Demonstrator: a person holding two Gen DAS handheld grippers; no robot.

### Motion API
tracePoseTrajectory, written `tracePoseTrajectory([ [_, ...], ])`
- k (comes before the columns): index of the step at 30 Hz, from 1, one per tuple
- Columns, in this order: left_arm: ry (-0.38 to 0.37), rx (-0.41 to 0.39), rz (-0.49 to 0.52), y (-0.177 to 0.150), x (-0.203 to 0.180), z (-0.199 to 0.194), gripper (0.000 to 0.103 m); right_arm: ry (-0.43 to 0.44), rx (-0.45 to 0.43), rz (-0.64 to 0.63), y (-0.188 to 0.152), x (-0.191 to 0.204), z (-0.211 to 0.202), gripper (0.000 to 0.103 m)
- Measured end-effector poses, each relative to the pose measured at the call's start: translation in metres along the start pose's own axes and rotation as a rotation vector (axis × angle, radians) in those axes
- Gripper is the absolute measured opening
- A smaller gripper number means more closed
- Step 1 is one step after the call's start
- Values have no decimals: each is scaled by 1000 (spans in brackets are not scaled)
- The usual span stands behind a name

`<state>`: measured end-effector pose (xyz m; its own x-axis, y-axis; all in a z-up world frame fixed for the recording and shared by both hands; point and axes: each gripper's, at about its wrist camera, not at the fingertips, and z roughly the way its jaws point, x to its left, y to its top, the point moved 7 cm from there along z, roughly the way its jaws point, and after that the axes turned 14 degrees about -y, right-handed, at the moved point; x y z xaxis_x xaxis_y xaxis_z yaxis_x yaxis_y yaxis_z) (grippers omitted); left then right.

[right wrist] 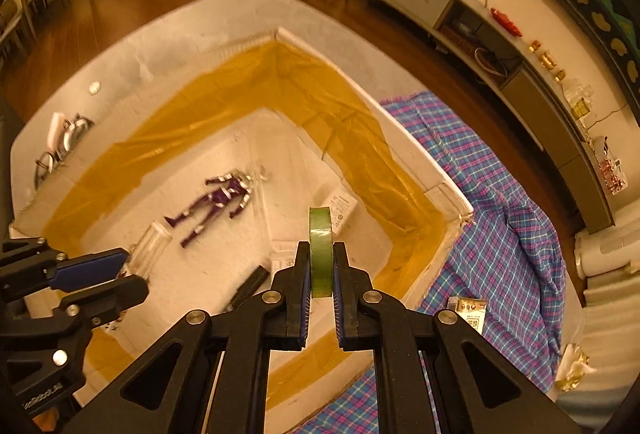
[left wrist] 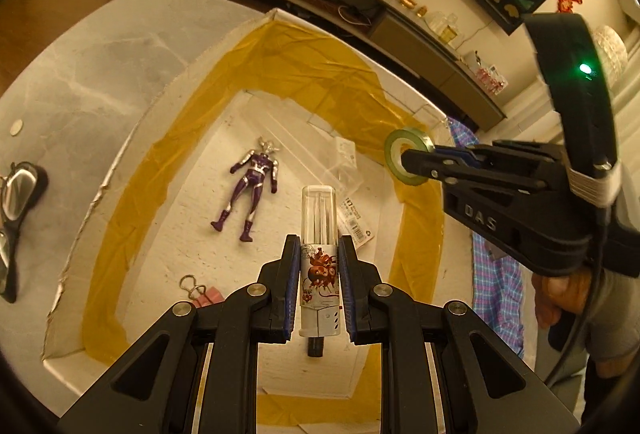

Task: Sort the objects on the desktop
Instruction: 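Carry the white tube and green tape roll over the foam box, then lower both tools into the foam box and open them to drop the items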

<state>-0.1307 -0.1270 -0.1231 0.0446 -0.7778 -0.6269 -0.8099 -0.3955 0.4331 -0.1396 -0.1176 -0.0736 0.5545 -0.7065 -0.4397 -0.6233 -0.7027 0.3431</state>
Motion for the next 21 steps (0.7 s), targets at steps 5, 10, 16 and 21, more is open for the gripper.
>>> tracePoseTrajectory([
  [5,-9,18,-12,0,-2,7,19,-16,62,-60,3,2,21,11],
  [10,-13,36,-24,-2,-3,15,19,-37,100,-106,4,3,35,11],
  [16,-8,40,-43,0,1,19,20,-35,130,-114,3,-3,46,11],
  [21,-1,46,-38,-1,-2,19,20,-33,146,-108,1,-8,52,12],
])
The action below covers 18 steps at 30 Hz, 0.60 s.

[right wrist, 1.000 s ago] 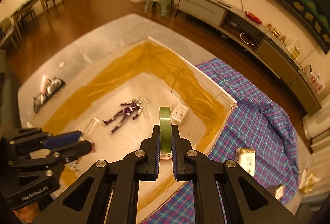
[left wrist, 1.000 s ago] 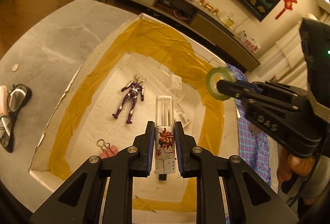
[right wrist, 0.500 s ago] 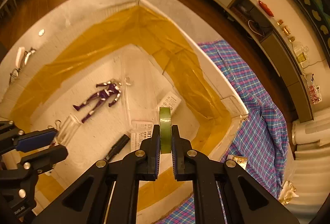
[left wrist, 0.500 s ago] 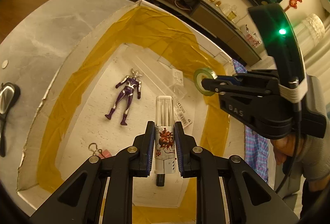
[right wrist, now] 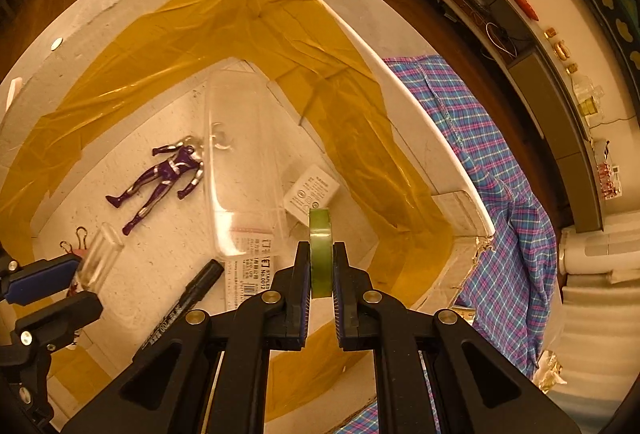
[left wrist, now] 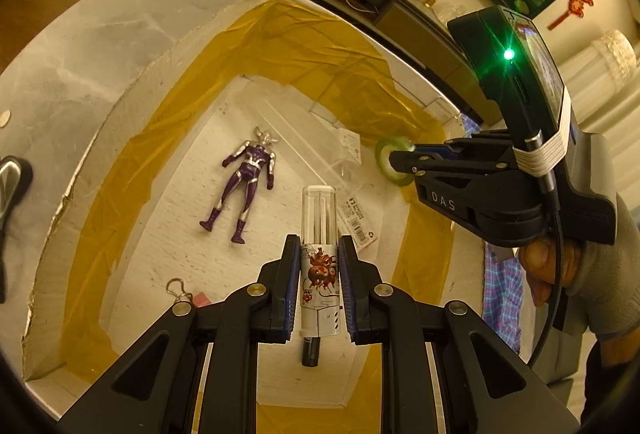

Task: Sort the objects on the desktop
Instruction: 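Lower both tools into the foam box and open them to drop the items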

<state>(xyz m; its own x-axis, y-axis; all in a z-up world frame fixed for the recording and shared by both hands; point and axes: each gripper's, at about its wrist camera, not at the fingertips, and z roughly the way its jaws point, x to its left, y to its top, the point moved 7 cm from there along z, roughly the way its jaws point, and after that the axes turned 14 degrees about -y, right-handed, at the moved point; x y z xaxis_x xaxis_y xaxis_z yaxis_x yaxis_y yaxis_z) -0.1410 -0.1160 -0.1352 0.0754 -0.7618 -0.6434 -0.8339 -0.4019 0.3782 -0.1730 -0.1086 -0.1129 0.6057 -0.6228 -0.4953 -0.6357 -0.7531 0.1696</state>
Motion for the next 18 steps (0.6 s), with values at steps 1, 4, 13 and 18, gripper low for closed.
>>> tracePoseTrajectory([
  [1,2,1,3,0,-1,0,20,7,3,4,-1,-1,1,12],
  [4,10,2,-1,-1,-1,0,20,7,0,10,-1,-2,1,18],
  [13,20,1,19,-3,-4,-7,21,10,-23,16,-7,-2,-9,21],
  [18,26,-9,31,-5,-10,-14,21,11,-26,-6,-17,1,-20,22],
])
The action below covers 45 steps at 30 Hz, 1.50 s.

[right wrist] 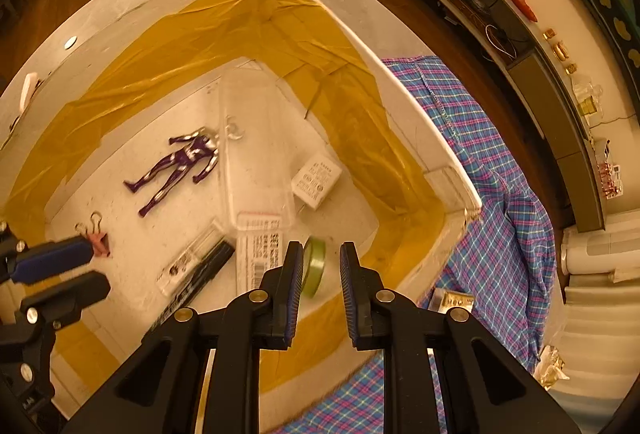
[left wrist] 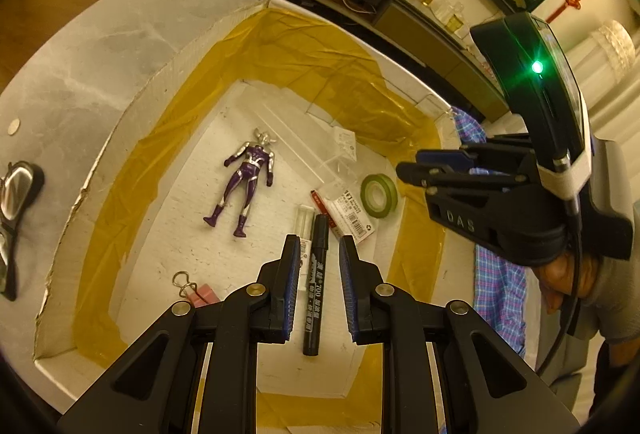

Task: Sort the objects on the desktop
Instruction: 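Lower both tools into the foam box and open them to drop the items, then reach the left tool to the white printed pack while right tool reaches the gold tin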

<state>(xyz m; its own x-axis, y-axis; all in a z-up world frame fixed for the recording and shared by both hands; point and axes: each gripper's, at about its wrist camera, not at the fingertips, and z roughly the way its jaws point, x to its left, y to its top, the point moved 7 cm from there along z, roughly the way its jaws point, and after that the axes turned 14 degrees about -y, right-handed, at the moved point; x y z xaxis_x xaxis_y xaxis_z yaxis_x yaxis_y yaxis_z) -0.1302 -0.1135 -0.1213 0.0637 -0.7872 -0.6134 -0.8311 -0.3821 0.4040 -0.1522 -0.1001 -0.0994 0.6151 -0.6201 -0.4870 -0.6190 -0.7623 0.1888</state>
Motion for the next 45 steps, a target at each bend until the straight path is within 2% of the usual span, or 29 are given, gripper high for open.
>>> tracePoseTrajectory([
  [6,5,-9,18,-4,-7,-10,21,5,-3,-42,-20,3,-17,31],
  [18,31,-58,68,-20,-23,-38,22,16,-45,-94,-54,18,-63,34],
  [21,72,-84,108,-24,-29,-47,23,31,-68,-83,-63,21,-76,40],
  [29,146,-178,198,-27,-51,-73,28,54,-129,-47,-89,26,-100,43],
  [37,106,-236,249,-31,-79,-82,30,83,-229,18,-113,22,-124,49],
  [45,73,-297,334,-38,-116,-81,34,84,-429,143,-136,8,-142,50],
])
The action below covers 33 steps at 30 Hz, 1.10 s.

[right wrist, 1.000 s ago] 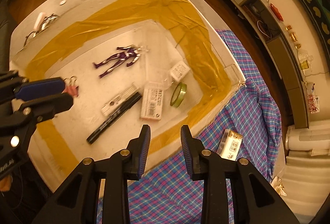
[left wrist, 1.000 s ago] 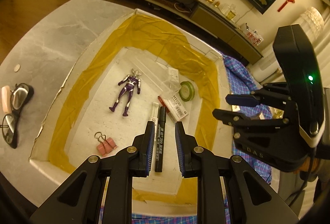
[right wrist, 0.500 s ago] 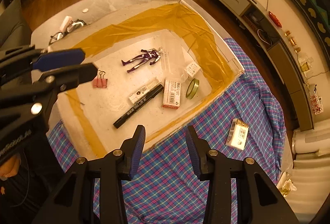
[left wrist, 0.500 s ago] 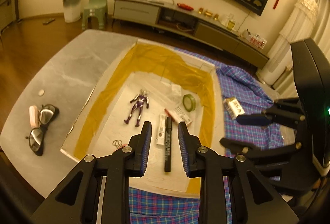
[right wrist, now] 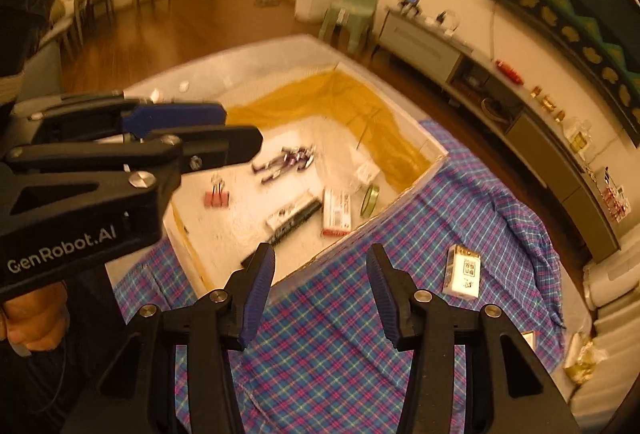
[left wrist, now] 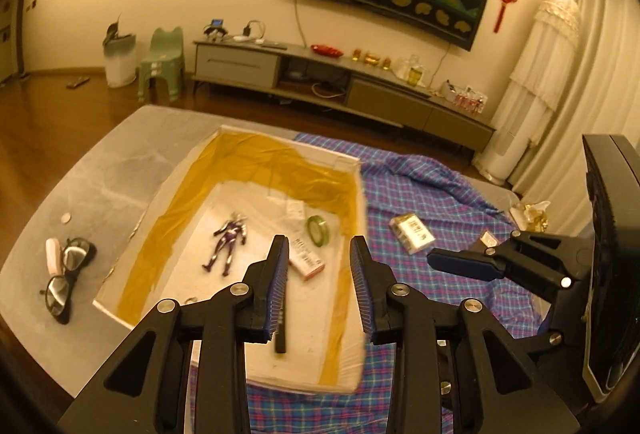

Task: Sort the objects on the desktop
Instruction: 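Reach the left tool to the white printed pack while right tool reaches the gold tin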

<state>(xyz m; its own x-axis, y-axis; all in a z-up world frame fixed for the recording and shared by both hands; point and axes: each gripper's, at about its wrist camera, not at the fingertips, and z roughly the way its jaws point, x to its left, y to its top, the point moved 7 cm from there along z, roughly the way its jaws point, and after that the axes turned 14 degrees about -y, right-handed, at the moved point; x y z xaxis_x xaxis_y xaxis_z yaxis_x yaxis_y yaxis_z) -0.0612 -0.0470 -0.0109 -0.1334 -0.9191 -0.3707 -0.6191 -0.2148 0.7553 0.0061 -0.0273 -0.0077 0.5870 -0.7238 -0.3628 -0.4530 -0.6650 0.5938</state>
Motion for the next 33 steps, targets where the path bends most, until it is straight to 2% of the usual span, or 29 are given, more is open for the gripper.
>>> tracePoseTrajectory([
  [7,-40,34,77,-7,-40,22,37,30,-140,192,-24,-34,-12,51],
  [11,-79,68,91,-14,-62,41,41,28,-134,286,-39,-71,-3,53],
  [12,-95,81,83,-16,-67,46,43,17,-125,308,-44,-83,1,59],
  [19,-150,176,69,-33,-88,85,43,-86,-35,495,-89,-172,40,61],
  [22,-163,226,55,-40,-95,110,44,-150,23,524,-108,-199,59,63],
  [25,-173,276,22,-43,-98,135,45,-238,92,523,-130,-221,81,71],
  [28,-190,349,-30,-50,-100,166,45,-247,150,556,-151,-240,103,76],
  [30,-203,405,-126,-56,-99,194,45,-253,178,559,-160,-250,116,78],
  [33,-215,428,-224,-54,-101,232,47,-267,207,549,-172,-263,136,79],
])
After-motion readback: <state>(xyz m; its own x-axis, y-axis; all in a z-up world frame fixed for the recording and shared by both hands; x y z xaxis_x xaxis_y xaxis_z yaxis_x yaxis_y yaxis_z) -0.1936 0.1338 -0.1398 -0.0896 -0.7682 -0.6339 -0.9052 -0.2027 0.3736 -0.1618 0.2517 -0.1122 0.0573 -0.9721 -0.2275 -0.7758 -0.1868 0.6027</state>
